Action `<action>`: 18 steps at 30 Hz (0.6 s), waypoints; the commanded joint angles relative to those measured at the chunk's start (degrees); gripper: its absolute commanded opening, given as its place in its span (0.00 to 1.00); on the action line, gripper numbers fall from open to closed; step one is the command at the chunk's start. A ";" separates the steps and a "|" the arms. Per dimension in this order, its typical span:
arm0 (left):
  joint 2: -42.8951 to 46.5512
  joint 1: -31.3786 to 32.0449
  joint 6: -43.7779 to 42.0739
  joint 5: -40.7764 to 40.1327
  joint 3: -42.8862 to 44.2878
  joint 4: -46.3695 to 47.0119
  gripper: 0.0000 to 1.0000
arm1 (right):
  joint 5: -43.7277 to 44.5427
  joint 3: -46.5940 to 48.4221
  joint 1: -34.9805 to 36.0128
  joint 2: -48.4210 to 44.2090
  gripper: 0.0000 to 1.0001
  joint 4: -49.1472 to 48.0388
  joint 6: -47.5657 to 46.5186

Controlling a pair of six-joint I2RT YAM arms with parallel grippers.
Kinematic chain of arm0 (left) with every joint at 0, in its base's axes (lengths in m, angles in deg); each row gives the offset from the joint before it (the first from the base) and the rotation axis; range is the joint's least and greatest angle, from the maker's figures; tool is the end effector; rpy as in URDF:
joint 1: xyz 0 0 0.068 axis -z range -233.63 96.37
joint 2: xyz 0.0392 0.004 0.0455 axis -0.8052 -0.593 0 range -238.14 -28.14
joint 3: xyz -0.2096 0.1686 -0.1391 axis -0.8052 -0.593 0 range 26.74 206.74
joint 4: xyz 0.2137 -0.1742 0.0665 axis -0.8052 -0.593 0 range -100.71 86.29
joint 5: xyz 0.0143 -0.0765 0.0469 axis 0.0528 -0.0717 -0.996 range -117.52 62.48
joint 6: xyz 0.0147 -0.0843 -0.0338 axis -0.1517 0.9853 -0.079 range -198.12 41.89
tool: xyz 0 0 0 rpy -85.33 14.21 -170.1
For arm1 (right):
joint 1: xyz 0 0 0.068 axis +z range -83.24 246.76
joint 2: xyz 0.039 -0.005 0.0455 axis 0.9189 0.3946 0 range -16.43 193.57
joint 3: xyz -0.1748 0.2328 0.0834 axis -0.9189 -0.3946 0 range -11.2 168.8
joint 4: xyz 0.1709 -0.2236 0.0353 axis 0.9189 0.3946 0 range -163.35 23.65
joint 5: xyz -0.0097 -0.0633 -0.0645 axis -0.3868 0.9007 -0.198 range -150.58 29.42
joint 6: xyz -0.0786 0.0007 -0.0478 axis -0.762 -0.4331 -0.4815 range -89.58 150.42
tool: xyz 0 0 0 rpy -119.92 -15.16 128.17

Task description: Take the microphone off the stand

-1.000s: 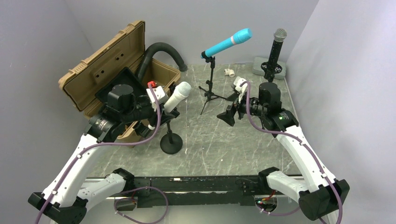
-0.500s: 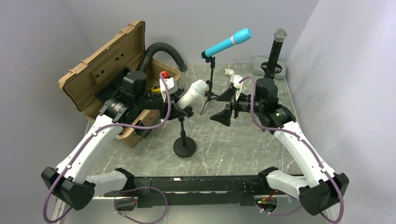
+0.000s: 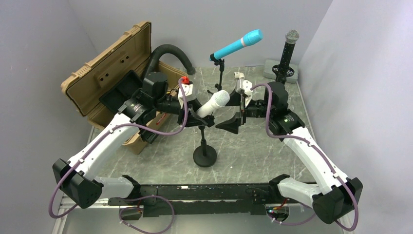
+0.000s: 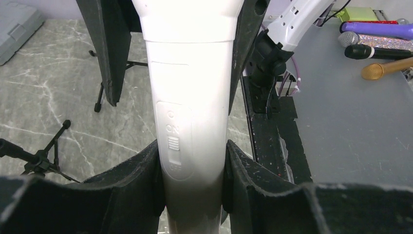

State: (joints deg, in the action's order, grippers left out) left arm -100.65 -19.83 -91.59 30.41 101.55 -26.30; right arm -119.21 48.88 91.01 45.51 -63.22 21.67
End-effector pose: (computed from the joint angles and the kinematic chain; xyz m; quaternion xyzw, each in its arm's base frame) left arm 0.2169 -0.2294 0.4246 0.5414 0.5467 -0.4794 0.4221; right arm 0.2136 0.1736 0.4007 -0.4879 0.5622 0.4510 0.4925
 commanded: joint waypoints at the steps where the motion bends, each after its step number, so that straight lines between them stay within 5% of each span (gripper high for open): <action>1: 1.20 0.18 -1.57 3.52 0.08 7.15 0.00 | -3.72 -2.37 1.05 0.41 1.00 -6.74 0.41; 18: 2.30 0.28 0.16 0.98 -2.65 9.68 0.00 | -4.72 -5.59 2.20 3.24 0.96 -19.04 8.15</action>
State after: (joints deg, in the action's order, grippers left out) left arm -100.69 -19.78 -91.96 29.88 98.56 -22.79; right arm -122.60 42.71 92.82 48.04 -75.83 27.50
